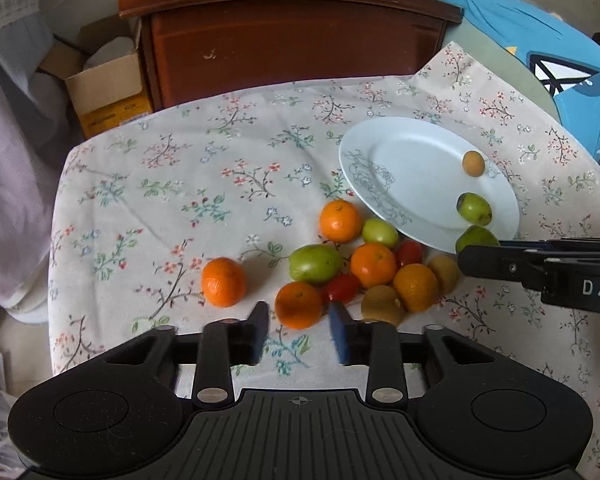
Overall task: Organize fruits
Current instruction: 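Carry the tangerine and lime onto the white plate and open both tools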
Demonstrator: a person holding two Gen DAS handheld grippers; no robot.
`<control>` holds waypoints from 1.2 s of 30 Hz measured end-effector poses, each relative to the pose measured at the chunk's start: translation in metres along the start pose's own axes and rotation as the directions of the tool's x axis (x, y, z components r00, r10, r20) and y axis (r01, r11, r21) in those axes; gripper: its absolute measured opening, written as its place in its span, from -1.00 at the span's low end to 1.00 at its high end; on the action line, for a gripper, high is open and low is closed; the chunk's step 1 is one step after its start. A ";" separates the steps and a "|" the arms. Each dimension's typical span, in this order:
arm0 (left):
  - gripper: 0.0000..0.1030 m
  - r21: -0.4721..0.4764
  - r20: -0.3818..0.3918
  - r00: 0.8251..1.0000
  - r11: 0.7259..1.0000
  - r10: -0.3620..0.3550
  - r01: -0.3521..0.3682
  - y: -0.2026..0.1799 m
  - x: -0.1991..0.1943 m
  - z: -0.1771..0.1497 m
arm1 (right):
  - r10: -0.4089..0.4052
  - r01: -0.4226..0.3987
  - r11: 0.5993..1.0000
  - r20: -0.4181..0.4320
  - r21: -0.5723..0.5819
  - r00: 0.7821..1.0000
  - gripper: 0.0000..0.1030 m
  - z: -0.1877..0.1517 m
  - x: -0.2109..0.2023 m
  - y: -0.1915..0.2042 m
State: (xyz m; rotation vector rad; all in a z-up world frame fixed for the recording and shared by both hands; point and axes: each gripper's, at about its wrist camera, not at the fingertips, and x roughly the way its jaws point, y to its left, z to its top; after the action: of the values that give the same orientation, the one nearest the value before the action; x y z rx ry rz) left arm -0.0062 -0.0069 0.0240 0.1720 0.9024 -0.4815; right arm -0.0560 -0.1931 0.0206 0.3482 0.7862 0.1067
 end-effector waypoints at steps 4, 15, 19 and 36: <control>-0.21 0.007 0.001 0.999 0.999 0.039 -0.039 -0.001 0.009 0.000 | 0.004 -0.004 1.000 -0.013 0.012 1.000 -0.44 -0.002 0.001 -0.002; -0.50 0.048 0.035 0.998 0.998 0.045 -0.046 -0.013 0.012 -0.003 | 0.009 -0.009 1.000 -0.026 0.017 1.000 -0.44 -0.004 0.003 -0.002; -0.50 0.029 0.080 0.996 0.998 0.045 -0.047 -0.014 -0.001 0.005 | 0.011 -0.011 1.000 -0.015 0.020 1.000 -0.44 -0.002 0.001 -0.002; -0.50 0.057 0.221 0.970 0.995 -0.096 0.086 -0.054 -0.004 0.055 | -0.023 0.014 0.996 0.099 0.093 0.995 -0.44 0.045 -0.020 -0.034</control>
State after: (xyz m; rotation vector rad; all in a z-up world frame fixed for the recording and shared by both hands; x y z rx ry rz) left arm 0.0056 -0.0716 0.0645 0.1170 0.6802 -0.5957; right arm -0.0394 -0.2416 0.0512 0.4306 0.6962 0.0350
